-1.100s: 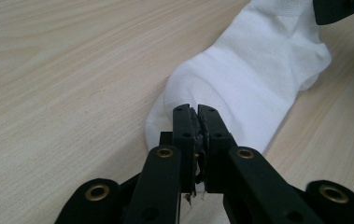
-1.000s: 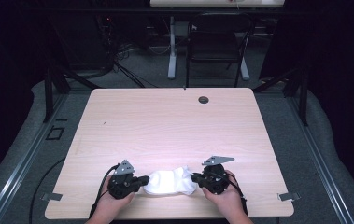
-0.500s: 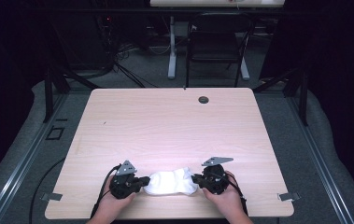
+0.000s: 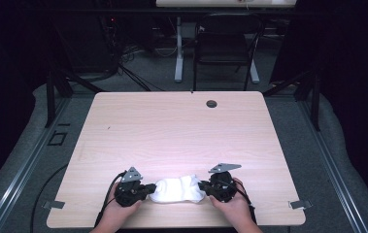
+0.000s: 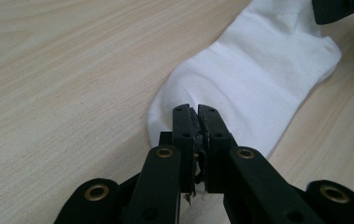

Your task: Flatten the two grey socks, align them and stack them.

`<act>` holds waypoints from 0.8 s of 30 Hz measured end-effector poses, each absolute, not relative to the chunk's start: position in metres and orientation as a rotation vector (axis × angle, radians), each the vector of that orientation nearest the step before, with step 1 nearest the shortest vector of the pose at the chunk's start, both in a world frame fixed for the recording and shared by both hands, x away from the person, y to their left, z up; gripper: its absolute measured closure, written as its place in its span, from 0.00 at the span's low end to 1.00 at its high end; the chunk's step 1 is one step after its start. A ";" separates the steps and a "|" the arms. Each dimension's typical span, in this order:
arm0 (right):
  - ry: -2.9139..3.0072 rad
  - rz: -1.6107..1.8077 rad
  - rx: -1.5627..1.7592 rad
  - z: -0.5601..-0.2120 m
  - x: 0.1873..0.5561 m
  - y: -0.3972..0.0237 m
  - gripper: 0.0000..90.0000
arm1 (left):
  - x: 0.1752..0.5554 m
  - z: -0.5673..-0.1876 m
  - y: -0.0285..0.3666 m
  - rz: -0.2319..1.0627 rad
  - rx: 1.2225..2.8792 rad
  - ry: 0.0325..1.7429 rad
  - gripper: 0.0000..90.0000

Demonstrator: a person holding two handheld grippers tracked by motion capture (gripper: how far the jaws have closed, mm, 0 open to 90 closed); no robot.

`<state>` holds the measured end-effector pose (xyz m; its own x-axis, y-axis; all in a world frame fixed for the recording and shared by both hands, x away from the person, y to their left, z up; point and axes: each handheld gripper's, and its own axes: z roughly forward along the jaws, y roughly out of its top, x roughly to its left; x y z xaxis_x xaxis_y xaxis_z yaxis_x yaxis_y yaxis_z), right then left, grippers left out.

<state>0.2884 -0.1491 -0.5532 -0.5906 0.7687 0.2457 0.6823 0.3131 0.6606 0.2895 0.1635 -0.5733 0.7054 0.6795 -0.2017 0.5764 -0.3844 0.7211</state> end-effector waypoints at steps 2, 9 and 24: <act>2.451 1.148 1.350 -0.554 0.289 -0.148 0.95 | 0.289 -0.573 0.163 0.159 2.093 0.955 0.96; 2.456 1.145 1.347 -0.555 0.293 -0.147 0.95 | 0.288 -0.570 0.165 0.156 2.085 0.949 0.96; 2.429 1.175 1.362 -0.557 0.294 -0.150 0.77 | 0.291 -0.568 0.172 0.170 2.048 0.978 0.83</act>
<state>0.2943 -0.1504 -0.5571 -0.5884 0.7678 0.2534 0.6753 0.2944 0.6763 0.2909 0.1720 -0.5682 0.6862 0.6944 -0.2166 0.5807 -0.3436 0.7381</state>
